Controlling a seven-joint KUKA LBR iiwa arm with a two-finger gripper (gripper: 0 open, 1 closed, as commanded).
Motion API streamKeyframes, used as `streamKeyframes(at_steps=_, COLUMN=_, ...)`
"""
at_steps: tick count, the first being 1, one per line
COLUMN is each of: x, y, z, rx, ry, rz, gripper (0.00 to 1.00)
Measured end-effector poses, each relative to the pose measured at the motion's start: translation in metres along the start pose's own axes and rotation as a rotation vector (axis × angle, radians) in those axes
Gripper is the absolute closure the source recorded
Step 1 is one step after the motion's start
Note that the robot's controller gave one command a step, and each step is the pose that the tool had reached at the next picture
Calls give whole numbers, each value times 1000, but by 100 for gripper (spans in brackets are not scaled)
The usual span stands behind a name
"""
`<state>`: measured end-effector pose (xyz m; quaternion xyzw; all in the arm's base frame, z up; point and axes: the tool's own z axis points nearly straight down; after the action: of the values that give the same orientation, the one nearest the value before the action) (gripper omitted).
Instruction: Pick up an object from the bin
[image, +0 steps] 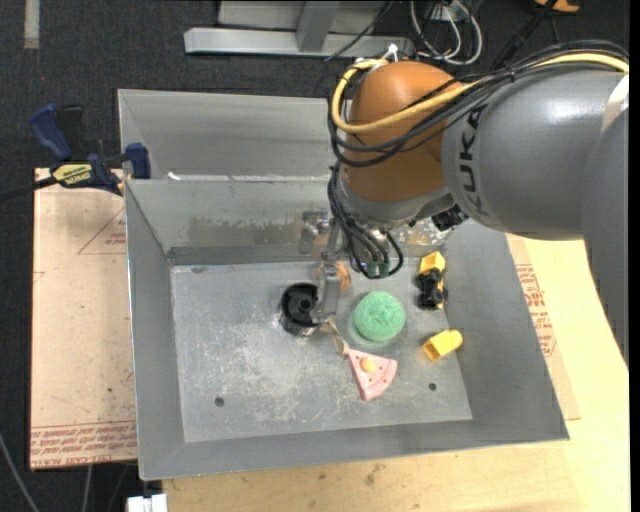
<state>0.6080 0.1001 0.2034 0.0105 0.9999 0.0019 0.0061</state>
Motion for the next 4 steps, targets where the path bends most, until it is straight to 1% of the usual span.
streamKeyframes(at_steps=1, x=-7, y=-2, z=24, rx=2, ry=5, rz=7, gripper=0)
streamKeyframes(at_steps=2, x=7, y=14, z=-8, rx=3, ry=19, rz=-116, gripper=0)
streamKeyframes(at_steps=3, x=-1, y=18, z=-2, rx=0, ry=-7, rz=-183, gripper=0)
streamKeyframes(at_steps=4, x=3, y=-18, z=68, rx=0, ry=8, rz=-106, gripper=0)
